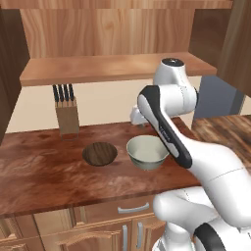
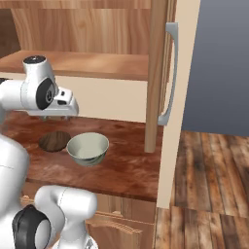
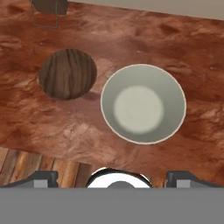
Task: Pick up the bowls on the counter and stack them on top of one another in the open cabinet. Place the smaller bowl on top of the larger bowl.
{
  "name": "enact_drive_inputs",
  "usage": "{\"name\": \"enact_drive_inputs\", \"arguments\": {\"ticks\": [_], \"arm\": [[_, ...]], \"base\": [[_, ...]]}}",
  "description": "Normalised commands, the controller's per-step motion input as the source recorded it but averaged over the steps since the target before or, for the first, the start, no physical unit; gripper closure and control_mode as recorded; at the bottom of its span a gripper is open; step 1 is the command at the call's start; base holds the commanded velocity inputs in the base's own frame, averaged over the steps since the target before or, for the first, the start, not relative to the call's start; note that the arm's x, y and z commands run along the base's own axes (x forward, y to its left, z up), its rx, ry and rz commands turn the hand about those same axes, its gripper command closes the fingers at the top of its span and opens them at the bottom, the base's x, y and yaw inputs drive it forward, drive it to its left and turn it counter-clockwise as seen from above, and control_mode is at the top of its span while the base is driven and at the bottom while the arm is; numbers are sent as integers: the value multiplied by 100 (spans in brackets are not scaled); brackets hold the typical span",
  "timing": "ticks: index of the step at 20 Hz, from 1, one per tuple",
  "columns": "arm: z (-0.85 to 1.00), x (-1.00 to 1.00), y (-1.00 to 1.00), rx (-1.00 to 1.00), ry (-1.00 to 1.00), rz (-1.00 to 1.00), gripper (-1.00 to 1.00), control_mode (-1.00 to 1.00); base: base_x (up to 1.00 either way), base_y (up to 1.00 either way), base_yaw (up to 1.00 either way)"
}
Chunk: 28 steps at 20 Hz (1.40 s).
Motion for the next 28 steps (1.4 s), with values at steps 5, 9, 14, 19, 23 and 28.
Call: {"name": "enact_drive_inputs", "arguments": {"ticks": [5,9,14,19,23,28], "arm": [[-15,-20,62,3,0,0,-100,-100],[-10,-53,28,12,-5,-7,-100,-100],[-3,-57,22,14,-9,-13,-100,-100],[-7,-18,33,12,-7,-16,-100,-100],[-12,0,33,7,-4,-25,-100,-100],[-16,0,11,7,0,-35,-100,-100]], "base": [[0,0,0],[0,0,0],[0,0,0],[0,0,0],[0,0,0],[0,0,0]]}}
